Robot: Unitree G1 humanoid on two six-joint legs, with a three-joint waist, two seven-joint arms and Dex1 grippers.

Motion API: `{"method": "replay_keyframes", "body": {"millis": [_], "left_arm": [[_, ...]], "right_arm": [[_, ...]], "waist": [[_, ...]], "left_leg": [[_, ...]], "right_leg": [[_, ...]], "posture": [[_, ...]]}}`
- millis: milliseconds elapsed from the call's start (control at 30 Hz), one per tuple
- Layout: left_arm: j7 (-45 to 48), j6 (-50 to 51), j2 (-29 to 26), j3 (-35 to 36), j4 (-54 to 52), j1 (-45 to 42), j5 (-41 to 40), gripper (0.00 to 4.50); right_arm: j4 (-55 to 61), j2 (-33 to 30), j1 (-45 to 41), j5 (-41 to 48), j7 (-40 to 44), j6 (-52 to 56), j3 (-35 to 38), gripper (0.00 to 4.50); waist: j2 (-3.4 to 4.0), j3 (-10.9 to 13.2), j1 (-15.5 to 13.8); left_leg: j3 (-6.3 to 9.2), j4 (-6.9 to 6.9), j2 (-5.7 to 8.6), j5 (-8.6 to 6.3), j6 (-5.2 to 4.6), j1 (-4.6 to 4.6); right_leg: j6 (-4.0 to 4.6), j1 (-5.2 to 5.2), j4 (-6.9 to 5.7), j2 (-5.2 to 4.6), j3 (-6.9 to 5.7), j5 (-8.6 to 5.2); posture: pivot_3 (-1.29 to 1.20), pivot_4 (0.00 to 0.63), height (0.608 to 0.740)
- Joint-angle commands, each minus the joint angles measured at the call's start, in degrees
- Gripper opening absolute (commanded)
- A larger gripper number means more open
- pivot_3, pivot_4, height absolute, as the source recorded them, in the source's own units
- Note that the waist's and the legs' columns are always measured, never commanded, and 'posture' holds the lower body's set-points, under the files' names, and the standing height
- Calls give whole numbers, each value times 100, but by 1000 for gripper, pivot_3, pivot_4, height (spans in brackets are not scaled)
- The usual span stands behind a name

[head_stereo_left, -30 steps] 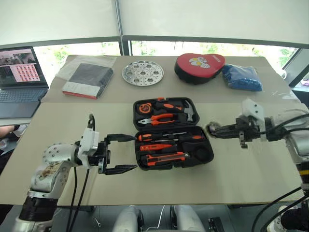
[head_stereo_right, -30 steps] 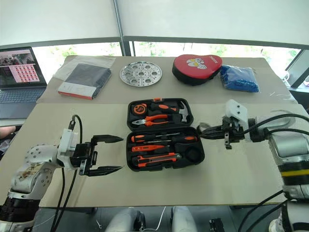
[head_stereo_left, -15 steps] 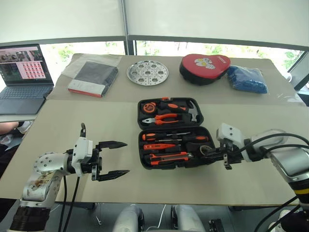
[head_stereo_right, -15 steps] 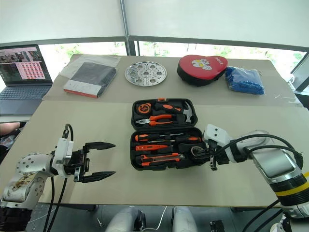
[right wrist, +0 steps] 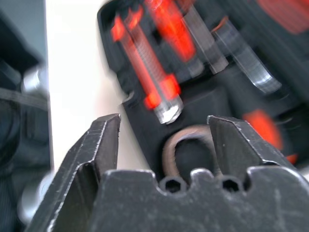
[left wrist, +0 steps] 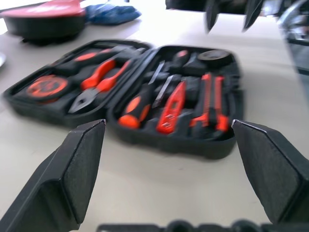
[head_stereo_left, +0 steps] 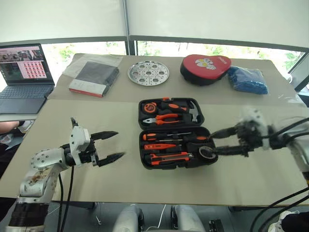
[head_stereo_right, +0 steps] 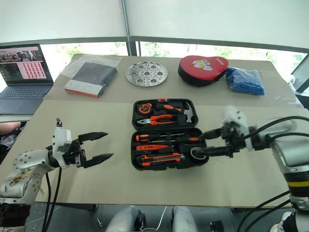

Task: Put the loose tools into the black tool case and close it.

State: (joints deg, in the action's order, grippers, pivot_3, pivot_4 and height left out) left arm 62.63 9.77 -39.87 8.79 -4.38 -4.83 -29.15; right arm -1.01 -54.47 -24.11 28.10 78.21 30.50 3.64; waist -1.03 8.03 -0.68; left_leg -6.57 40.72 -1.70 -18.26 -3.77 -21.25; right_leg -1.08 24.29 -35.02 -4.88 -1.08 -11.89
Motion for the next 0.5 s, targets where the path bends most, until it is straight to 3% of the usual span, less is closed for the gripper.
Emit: {"method": "replay_keyframes", "body": {"millis": [33, 167, 267, 300, 367, 500], "left_arm": [[-524, 247, 89, -4, 108, -256, 218, 2673], [-1115, 539, 317, -271, 468, -716, 611, 1363], [-1096, 409, 505, -434, 477, -965, 700, 194], [-981, 276, 531, -414, 423, -961, 660, 1], [-650, 195, 488, -376, 276, -848, 479, 0], [-1, -69, 322, -373, 51, -575, 278, 0]], "right_arm": [[-870, 277, -71, -424, -491, -944, 223, 3052], [-2013, 621, -225, -1614, -1429, -2610, -131, 2159], [-1960, 885, -237, -1511, -1308, -2715, -160, 1023], [-1894, 908, -226, -1462, -1242, -2757, -131, 678], [-1791, 908, -203, -1299, -1059, -2873, -17, 65], [-1218, 751, 22, -767, -452, -2699, 179, 65]], "waist": [[0, 0, 6], [0, 1, 5], [-1, 1, 20], [-1, 1, 32], [0, 1, 60], [1, 2, 86]], "left_leg": [[-1, 0, 0, 1, 2, 0], [-5, -1, 8, 25, 42, -1], [-11, 0, 9, 30, 49, -1], [-10, -1, 8, 32, 53, -2], [-11, -1, -2, 36, 60, -2], [-12, -7, -17, 36, 63, -3]], "right_leg": [[-1, 2, -2, 0, 2, 1], [-2, 5, -5, 0, 6, 1], [-5, 7, -6, 3, 12, 2], [-6, 8, -8, 6, 14, 3], [-6, 10, -6, 18, 22, 3], [-5, 13, -2, 30, 23, 2]], "posture": [[0, 150, 740], [0, 150, 740], [0, 150, 740], [0, 150, 740], [0, 150, 740], [0, 150, 740]]}}
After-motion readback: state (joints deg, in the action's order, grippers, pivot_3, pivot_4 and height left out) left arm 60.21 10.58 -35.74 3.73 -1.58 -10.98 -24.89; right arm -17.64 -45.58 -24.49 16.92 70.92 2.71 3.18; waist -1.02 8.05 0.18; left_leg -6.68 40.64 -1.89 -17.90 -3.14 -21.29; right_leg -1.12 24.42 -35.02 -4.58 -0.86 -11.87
